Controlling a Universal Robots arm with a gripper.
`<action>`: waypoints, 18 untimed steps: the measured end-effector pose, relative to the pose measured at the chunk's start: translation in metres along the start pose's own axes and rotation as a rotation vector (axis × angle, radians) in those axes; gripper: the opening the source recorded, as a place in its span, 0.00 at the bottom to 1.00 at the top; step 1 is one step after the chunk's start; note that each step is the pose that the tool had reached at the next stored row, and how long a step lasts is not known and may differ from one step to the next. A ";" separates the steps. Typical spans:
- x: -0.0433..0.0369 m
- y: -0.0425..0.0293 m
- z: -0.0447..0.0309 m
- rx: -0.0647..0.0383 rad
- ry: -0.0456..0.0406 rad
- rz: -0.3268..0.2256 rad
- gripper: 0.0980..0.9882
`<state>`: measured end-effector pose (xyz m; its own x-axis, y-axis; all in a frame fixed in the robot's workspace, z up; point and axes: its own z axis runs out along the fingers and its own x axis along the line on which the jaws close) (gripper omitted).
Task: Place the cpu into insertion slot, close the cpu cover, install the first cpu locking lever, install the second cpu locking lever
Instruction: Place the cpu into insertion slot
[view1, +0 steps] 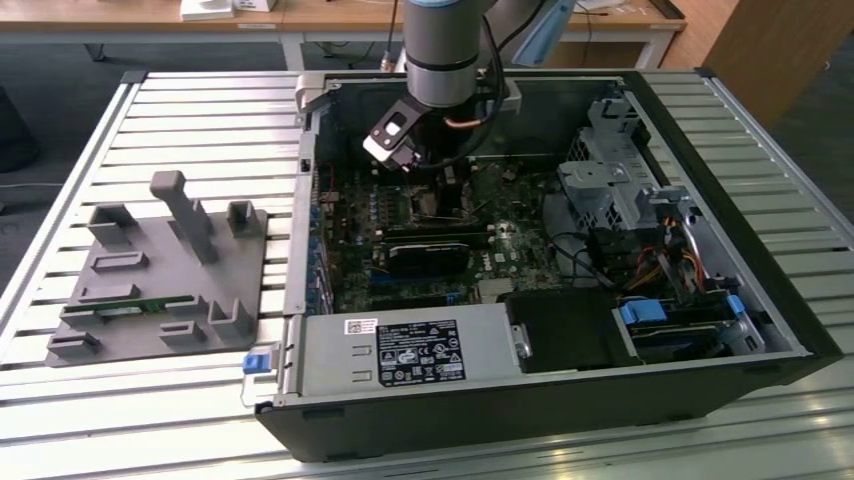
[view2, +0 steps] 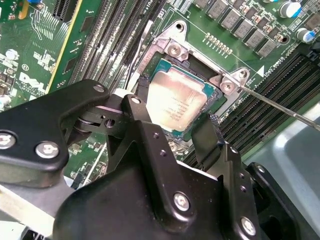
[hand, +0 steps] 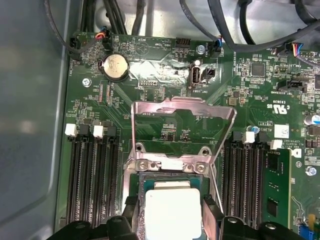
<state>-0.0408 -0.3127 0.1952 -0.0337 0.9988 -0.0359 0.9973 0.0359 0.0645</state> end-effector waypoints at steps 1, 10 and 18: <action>0.0000 0.0000 0.0005 0.000 0.0001 0.000 0.59; 0.0001 -0.0001 0.0011 0.000 0.0002 0.000 0.49; 0.0000 0.0004 -0.0016 0.001 -0.0011 0.020 0.49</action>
<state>-0.0404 -0.3127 0.1968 -0.0138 0.9993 -0.0357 0.9978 0.0160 0.0646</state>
